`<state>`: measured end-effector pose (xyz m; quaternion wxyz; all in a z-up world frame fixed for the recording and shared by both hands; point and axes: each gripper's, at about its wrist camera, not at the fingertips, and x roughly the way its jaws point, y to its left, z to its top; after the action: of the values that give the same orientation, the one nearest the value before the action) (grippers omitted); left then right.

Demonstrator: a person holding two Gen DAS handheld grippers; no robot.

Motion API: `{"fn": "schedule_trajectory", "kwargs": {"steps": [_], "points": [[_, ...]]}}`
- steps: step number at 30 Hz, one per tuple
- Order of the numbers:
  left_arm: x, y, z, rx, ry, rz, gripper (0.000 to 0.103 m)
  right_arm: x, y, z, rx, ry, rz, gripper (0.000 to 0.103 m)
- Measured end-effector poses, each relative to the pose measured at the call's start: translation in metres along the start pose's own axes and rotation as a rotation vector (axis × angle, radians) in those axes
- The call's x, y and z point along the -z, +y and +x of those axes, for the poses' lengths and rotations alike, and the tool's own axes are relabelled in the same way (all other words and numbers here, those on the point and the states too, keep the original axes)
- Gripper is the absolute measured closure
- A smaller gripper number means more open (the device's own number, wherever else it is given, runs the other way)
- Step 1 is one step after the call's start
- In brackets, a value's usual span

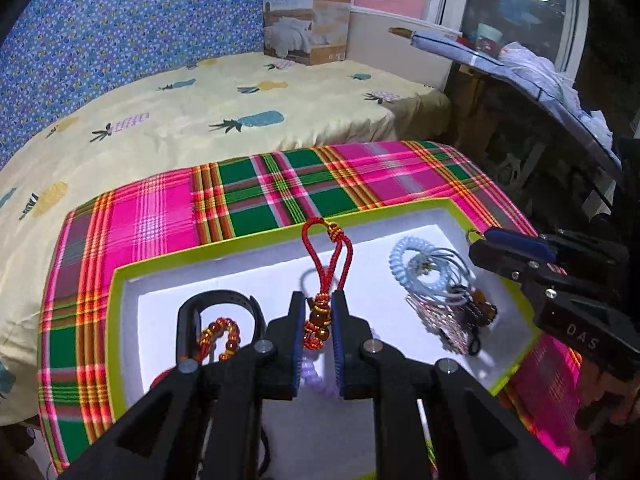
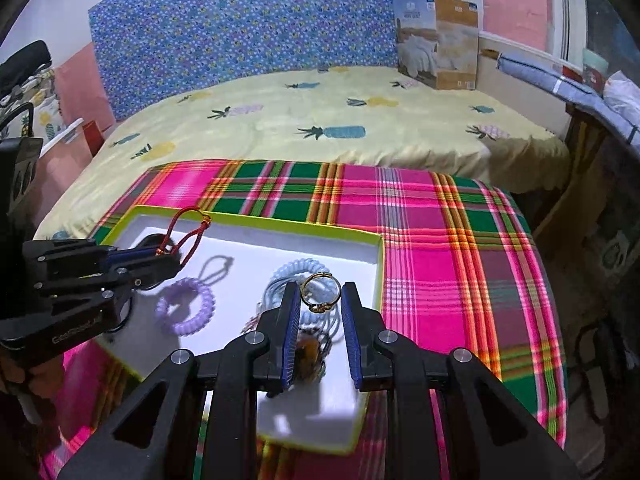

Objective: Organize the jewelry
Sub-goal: 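Carry the keychain and gold ring into the white box and open both tools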

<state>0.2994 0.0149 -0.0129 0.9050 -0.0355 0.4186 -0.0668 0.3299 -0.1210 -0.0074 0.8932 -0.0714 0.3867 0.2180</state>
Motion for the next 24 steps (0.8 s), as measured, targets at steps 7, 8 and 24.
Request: {"fn": "schedule_trajectory", "kwargs": {"steps": [7,8,24], "points": [[-0.005,-0.002,0.020,0.007,0.037,0.005,0.090,-0.009,-0.004,0.028,0.001,0.044,0.002,0.082],[-0.005,-0.002,0.022,0.005,0.038,0.004,0.090,-0.009,-0.005,0.032,0.000,0.052,0.006,0.082],[-0.004,-0.003,0.021,0.019,0.045,0.011,0.086,-0.011,-0.006,0.041,0.004,0.083,0.015,0.075]]}}
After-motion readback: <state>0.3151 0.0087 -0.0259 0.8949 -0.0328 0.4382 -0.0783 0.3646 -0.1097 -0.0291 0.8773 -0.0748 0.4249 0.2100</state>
